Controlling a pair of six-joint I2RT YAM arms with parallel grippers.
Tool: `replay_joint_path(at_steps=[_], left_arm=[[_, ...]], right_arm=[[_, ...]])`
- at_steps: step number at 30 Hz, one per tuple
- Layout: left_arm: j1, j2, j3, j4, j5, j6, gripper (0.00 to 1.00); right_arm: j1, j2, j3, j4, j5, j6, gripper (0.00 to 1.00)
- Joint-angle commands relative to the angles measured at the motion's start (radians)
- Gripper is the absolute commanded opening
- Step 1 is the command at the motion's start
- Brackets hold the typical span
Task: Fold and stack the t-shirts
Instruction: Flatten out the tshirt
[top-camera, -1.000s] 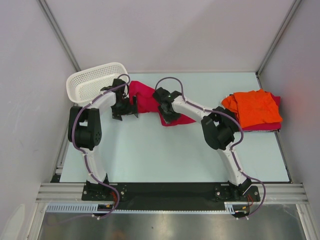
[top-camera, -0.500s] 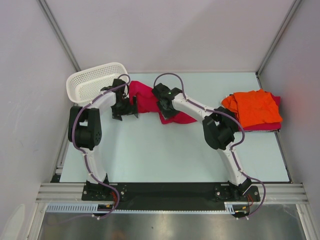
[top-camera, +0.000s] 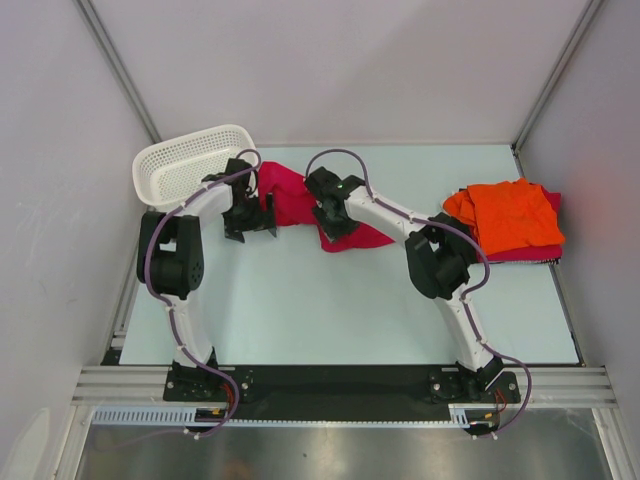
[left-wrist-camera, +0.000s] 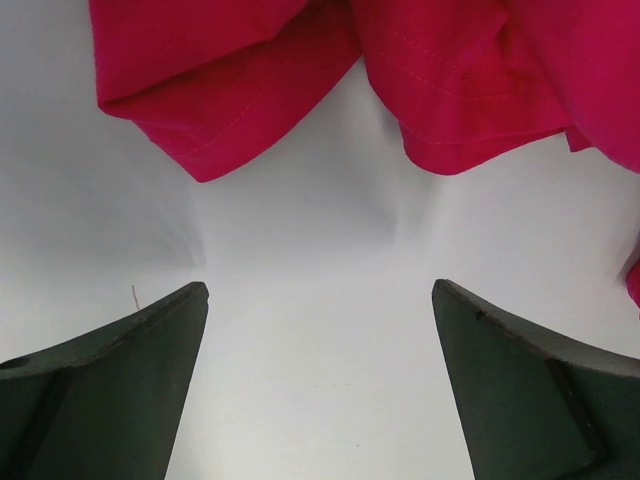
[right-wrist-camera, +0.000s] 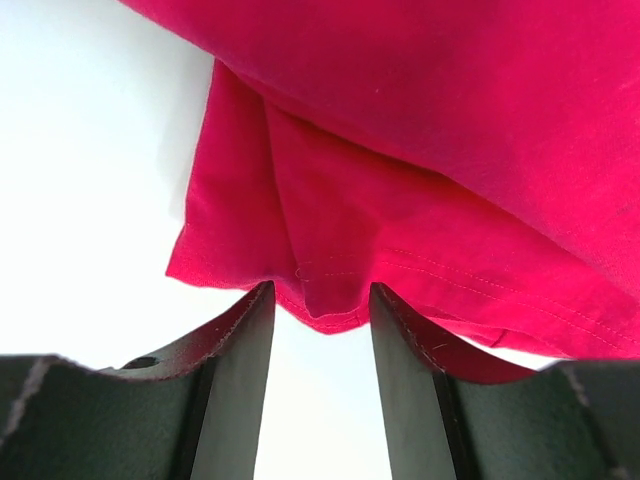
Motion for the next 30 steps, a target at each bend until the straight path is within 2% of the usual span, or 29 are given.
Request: replay_joint_path(at_steps=[1, 9, 20, 22, 23, 24, 26, 30], left_arm=[[-0.007, 0.003, 0.015, 0.001, -0.006, 0.023, 1.0], [-0.009, -0.003, 0.015, -0.007, -0.018, 0.031, 1.0], [-0.009, 0.005, 0.015, -0.006, -0.017, 0.032, 1.0], [-0.01, 0.008, 0.017, -0.007, -0.018, 0.034, 1.0], [-0.01, 0.006, 0.019, -0.006, -0.017, 0.034, 1.0], [-0.01, 0.008, 0.019, -0.007, -0.017, 0.034, 1.0], [-0.01, 0.008, 0.017, -0.007, -0.018, 0.037, 1.0], [-0.01, 0.005, 0.015, -0.009, -0.029, 0.034, 1.0]], right_arm=[[-0.006, -0.041, -0.009, 0.016, -0.01, -0.02, 0.49], [-0.012, 0.011, 0.058, 0.009, 0.003, -0.006, 0.49], [-0.046, 0.005, 0.038, 0.013, 0.021, 0.028, 0.46], [-0.05, 0.016, 0.038, 0.016, 0.023, 0.029, 0.42], [-0.052, 0.021, 0.04, 0.017, 0.024, 0.031, 0.37], [-0.054, 0.024, 0.04, 0.018, 0.021, 0.033, 0.14], [-0.057, 0.036, 0.046, 0.017, 0.018, 0.037, 0.02], [-0.057, 0.038, 0.051, 0.013, 0.02, 0.04, 0.0]])
